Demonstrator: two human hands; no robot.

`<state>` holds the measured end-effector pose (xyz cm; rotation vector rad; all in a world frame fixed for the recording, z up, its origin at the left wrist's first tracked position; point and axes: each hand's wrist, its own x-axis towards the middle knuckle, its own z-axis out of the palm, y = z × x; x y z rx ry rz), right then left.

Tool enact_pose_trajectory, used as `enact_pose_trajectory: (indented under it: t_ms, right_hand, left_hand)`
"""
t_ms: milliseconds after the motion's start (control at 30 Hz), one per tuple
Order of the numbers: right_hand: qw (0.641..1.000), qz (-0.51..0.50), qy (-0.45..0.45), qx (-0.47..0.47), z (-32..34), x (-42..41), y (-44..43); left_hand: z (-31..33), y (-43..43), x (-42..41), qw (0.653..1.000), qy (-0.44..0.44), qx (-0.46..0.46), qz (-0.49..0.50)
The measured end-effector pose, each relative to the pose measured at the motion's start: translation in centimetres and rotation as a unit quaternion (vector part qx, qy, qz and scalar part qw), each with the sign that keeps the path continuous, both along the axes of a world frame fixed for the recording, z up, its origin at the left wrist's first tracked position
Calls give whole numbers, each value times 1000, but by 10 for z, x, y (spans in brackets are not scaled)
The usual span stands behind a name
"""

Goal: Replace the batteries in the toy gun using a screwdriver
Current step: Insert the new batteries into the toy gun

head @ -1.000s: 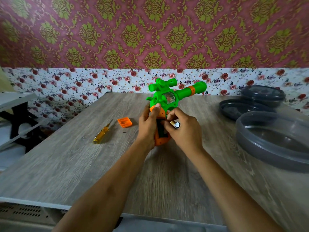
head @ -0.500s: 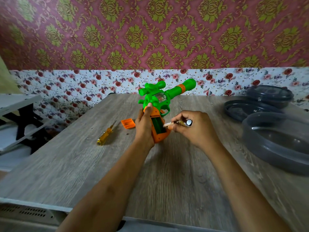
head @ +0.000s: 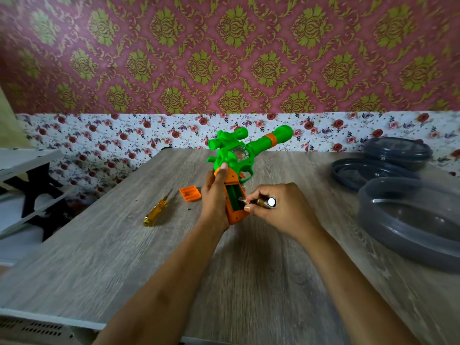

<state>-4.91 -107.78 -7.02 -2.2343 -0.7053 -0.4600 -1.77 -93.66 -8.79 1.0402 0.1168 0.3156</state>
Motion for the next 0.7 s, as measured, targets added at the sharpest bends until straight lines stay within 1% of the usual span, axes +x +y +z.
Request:
enact_pose_trajectory:
  t_ms: [167,300,400,433,533,600,633,700]
  right_hand:
    - [1000,-21,16,12,-2,-2,3]
    - [996,-55,65,-13,0,-4,6]
    - [992,-63,109,-14,2,-4,5]
    - [990,-54,127,6,3,-3,4]
    - [975,-22,193,109,6,-2,1]
    - [964,-28,207,167,8,-2,-2]
    - [954,-33,216,204,9,-1,-3]
    - [923,-43,262,278,12,-2,-4]
  left_hand:
    - [-2,-2,0,999,-16,37,12]
    - [-5,-6,0,997,-40,61,6]
    - [-5,-7,0,998,-34,55,9]
    - [-4,-6,1,998,-28,48,11]
    - [-2,0,3,1000,14,13,1]
    - [-1,4,4,999,46,-21,-7]
    - [-1,6,5,998,51,-33,-5]
    - [0,8,6,997,51,-60,-14]
